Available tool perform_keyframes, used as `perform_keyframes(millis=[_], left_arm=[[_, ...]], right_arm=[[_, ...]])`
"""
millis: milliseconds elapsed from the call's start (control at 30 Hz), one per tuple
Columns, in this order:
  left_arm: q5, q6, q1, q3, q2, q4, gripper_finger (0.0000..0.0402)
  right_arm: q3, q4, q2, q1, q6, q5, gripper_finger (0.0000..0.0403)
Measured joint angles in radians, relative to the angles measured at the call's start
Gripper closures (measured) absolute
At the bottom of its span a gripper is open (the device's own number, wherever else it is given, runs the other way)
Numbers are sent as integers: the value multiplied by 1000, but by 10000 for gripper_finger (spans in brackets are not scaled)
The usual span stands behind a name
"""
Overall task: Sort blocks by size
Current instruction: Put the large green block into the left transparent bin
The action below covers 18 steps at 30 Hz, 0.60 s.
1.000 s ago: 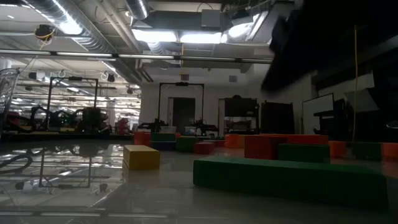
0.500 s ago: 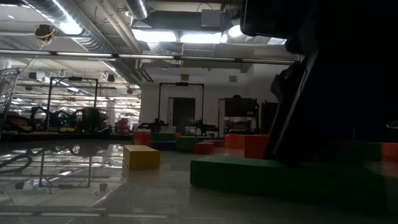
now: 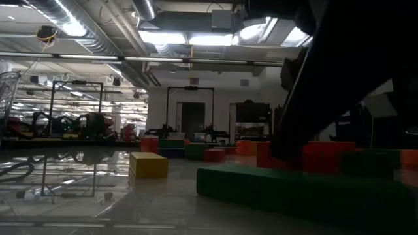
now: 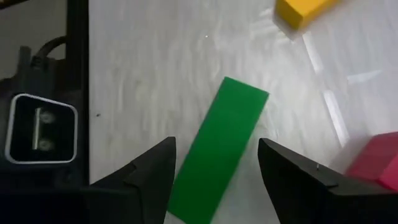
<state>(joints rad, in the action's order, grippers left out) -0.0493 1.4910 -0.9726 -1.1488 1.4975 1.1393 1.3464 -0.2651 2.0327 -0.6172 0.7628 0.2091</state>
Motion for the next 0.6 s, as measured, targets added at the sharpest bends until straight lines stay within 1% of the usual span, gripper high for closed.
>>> perform_keyframes(millis=[200, 333, 600], left_arm=[[32, 1, 0, 0, 0, -5, 233], [39, 2, 0, 0, 0, -7, 233], [43, 6, 0, 0, 0, -8, 233]], right_arm=[[13, -16, 0, -24, 5, 39, 175], [13, -47, 11, -39, 51, 84, 175], [13, -33, 34, -54, 92, 69, 175]])
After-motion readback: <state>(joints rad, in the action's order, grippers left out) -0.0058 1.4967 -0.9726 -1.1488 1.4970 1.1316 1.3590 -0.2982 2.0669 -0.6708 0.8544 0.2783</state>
